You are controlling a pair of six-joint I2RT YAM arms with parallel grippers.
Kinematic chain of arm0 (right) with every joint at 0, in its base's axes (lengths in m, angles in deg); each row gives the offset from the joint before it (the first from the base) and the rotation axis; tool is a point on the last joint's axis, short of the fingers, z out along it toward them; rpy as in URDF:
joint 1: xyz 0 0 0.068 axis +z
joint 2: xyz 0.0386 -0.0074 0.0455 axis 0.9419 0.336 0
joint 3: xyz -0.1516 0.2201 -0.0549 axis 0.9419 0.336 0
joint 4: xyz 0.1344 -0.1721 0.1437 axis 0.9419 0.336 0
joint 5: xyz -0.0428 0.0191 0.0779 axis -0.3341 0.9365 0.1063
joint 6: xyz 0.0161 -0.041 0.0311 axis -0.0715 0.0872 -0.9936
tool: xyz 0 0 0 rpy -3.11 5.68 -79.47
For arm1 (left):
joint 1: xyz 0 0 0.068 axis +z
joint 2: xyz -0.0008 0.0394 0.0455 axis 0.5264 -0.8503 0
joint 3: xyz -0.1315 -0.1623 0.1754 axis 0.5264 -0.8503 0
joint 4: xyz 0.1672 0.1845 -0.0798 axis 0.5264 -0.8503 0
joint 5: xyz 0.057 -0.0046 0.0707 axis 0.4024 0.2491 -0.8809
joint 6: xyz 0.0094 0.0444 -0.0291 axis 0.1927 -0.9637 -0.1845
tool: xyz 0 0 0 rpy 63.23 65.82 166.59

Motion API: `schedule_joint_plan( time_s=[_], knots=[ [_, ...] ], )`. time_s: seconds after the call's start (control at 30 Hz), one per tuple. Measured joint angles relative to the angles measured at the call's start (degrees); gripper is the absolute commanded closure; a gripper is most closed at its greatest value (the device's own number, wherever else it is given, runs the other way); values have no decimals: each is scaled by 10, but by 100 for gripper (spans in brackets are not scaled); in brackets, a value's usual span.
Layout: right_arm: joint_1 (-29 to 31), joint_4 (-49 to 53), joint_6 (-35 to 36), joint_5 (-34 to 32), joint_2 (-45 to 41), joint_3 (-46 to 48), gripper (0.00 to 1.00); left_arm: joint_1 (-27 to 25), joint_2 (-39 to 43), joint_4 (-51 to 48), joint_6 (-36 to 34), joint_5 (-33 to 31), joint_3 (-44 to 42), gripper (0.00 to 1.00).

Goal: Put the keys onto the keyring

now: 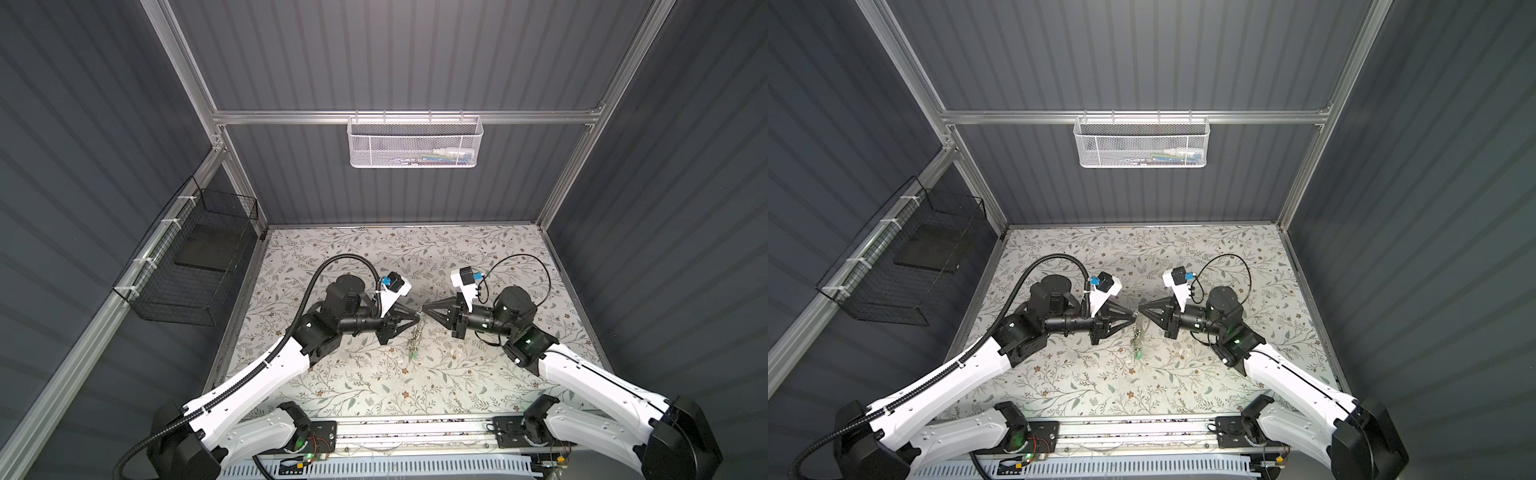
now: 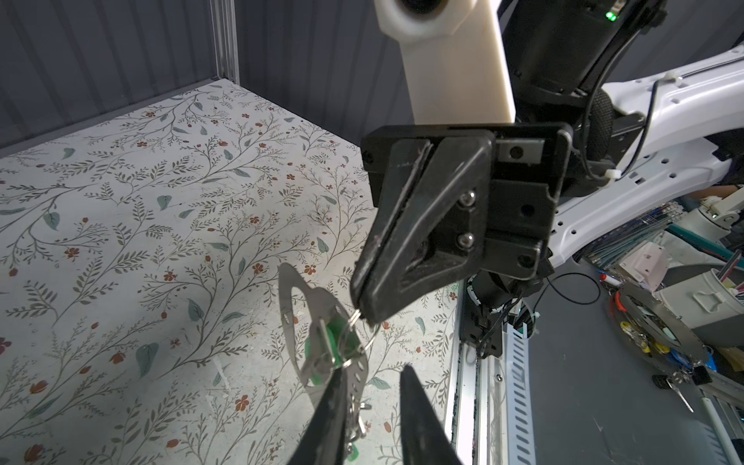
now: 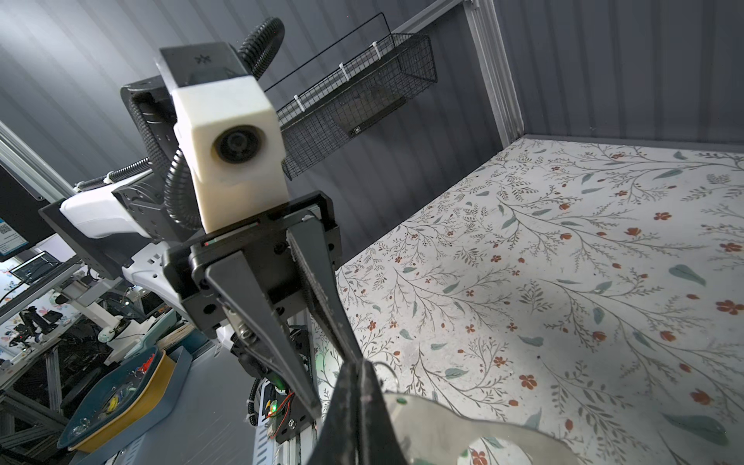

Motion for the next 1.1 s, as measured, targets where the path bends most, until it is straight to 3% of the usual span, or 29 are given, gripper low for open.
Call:
schedule_joint_plan(
  time_s=[0.27, 0.47, 0.9, 1.1],
  knots=[
    [0, -1, -6, 7, 0, 0, 100, 0, 23, -9, -19, -35, 0, 75],
    [-2, -11, -14, 15, 0, 0, 100, 0, 24, -13, -36, -25, 0, 76],
    [-2, -22, -25, 31, 3, 0, 100, 0, 9, -14, -45, -11, 0, 92],
    [-3, -26, -27, 33, 5, 0, 100, 0, 7, -14, -45, -2, 0, 92]
  ],
)
